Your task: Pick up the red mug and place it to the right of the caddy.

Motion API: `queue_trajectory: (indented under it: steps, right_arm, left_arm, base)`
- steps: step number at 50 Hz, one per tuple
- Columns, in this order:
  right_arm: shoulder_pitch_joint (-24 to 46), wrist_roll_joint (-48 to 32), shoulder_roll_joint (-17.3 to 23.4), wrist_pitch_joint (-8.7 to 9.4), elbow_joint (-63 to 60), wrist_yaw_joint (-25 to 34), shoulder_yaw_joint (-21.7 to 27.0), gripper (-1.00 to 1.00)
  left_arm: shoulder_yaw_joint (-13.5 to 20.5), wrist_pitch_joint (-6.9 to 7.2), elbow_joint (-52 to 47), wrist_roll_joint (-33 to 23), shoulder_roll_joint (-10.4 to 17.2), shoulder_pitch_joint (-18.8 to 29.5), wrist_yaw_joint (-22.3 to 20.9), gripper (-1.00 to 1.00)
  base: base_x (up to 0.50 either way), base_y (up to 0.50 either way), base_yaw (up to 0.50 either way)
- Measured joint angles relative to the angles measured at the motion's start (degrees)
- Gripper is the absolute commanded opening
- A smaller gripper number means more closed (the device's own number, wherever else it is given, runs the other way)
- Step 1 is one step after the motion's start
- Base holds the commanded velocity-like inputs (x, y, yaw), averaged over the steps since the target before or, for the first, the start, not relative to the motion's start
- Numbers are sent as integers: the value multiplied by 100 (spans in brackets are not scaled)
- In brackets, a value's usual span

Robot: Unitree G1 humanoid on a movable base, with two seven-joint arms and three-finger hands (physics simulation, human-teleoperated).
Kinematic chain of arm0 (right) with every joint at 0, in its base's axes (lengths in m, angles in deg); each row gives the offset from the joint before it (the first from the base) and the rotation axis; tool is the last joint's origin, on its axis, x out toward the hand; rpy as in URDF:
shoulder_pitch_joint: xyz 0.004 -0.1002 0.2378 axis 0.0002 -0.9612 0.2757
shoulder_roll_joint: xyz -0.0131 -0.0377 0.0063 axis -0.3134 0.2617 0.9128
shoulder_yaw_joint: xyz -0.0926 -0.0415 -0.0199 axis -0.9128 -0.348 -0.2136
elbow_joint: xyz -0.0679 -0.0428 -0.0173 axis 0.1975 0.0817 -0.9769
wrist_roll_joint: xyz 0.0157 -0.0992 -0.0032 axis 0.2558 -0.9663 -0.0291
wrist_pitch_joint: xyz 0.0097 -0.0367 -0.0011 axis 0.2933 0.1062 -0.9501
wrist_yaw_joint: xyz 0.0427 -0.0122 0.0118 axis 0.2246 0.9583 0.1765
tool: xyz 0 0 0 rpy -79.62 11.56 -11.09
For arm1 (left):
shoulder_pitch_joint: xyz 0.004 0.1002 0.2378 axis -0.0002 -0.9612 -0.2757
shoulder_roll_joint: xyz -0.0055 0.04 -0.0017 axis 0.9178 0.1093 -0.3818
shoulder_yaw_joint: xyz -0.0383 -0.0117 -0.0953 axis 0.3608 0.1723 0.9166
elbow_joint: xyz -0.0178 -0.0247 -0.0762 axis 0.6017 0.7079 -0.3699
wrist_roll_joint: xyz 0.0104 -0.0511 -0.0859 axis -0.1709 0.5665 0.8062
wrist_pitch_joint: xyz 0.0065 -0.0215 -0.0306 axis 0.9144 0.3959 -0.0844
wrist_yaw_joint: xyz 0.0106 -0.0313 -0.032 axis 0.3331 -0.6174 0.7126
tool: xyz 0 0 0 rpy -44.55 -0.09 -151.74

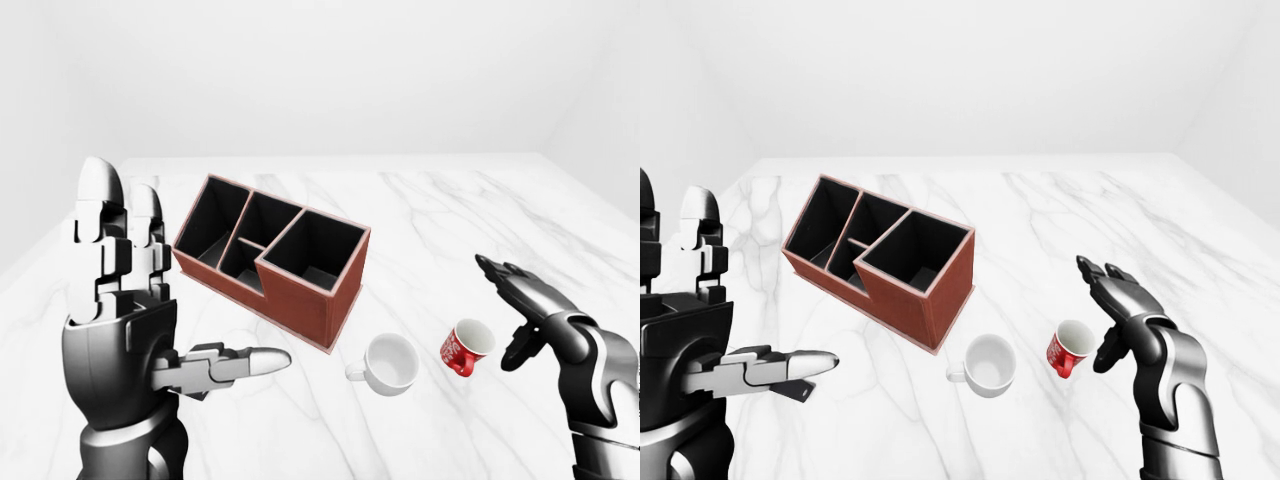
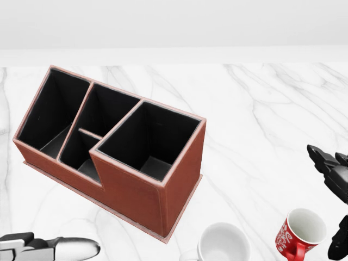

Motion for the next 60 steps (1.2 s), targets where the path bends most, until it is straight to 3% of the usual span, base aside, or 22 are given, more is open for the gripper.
queue_trajectory:
  steps: [27, 60]
  right_arm:
    - [-105, -426, -143, -217, 489, 0, -258, 100]
    - [339, -494, 28, -152, 1603, 0, -591, 100]
  left_arm:
    - [31, 0, -57, 6, -6, -18, -18, 100]
    - [27, 0, 11, -8, -4, 2, -5, 100]
  base:
    - [0, 0, 0]
    - [0, 0, 0]
